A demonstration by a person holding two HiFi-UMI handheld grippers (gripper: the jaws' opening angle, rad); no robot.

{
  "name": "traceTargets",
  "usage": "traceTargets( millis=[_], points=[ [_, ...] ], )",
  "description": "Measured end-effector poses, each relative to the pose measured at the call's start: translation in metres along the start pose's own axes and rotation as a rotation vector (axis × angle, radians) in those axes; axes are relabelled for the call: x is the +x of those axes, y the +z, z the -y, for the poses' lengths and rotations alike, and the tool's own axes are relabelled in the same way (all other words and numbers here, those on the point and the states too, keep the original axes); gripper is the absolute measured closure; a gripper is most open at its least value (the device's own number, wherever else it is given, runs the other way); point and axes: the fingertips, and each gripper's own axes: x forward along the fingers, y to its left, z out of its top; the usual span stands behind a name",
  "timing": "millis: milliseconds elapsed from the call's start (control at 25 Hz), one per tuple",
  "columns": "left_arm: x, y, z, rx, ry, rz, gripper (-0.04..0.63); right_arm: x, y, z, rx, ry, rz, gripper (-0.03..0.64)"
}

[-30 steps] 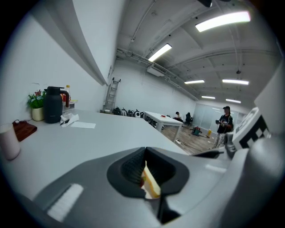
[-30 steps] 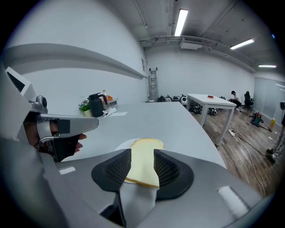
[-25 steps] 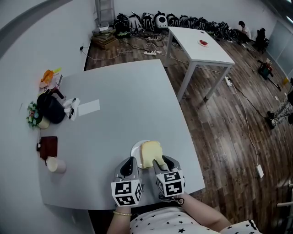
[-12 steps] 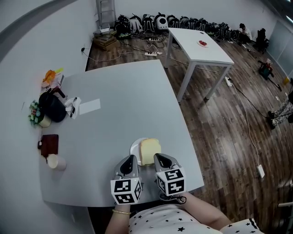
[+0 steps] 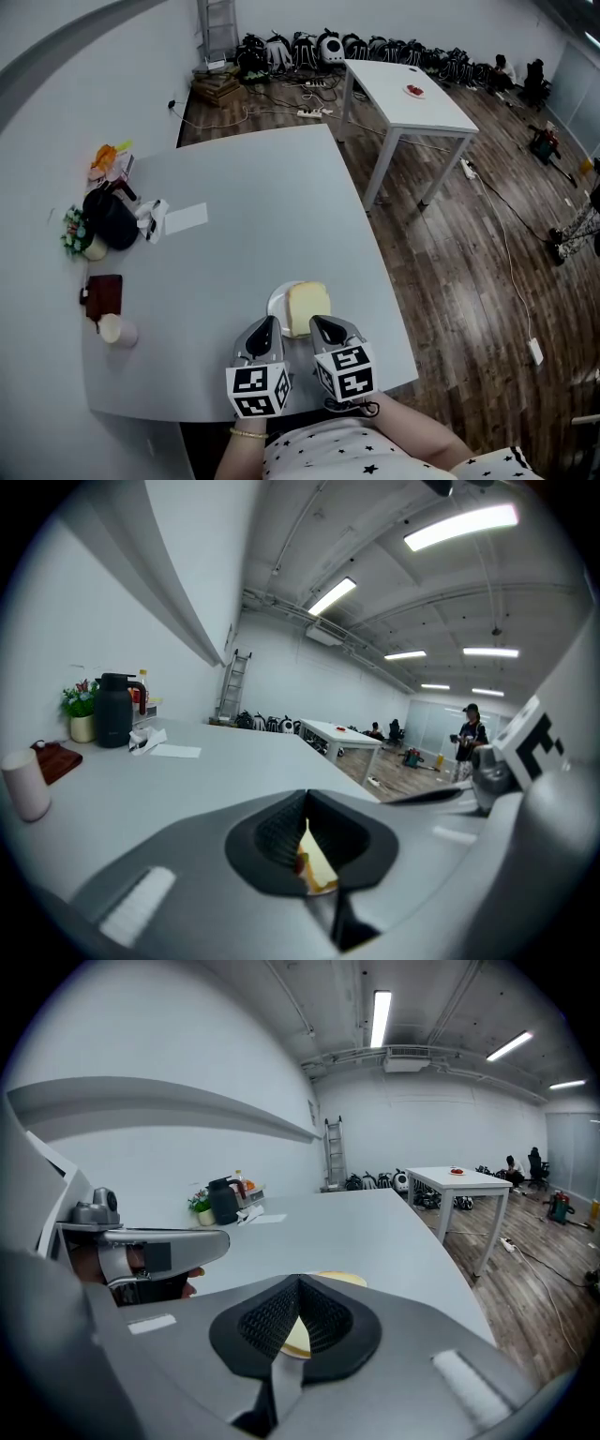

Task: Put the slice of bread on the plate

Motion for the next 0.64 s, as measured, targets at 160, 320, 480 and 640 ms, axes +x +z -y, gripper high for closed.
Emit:
traceTargets(
  millis=[160, 320, 480, 640],
  points=[
    [-0.0025, 0.0014, -0.0025, -0.006, 0.003, 0.006, 0.586, 0.0005, 0.0020, -0.0053, -0.012, 0.005, 0.007, 0.618],
    [-0.0049, 0.0037, -0.0041, -0.012, 0.005, 0.011, 0.586, 0.0015, 0.0010, -0.0093, -0.011, 0.016, -0.004, 0.618],
    [-0.0069, 0.0048, -0.0032, -0.014, 0.004, 0.012, 0.586, 0.0004, 0.0035, -0.0113, -0.019, 0.016, 0.002, 0.618],
    [-0.0076, 0.0037, -0.0002, -0.012, 0.004, 0.009, 0.586, -0.0013, 0.0025, -0.0104, -0.019, 0.016, 0.004, 0.618]
  ],
)
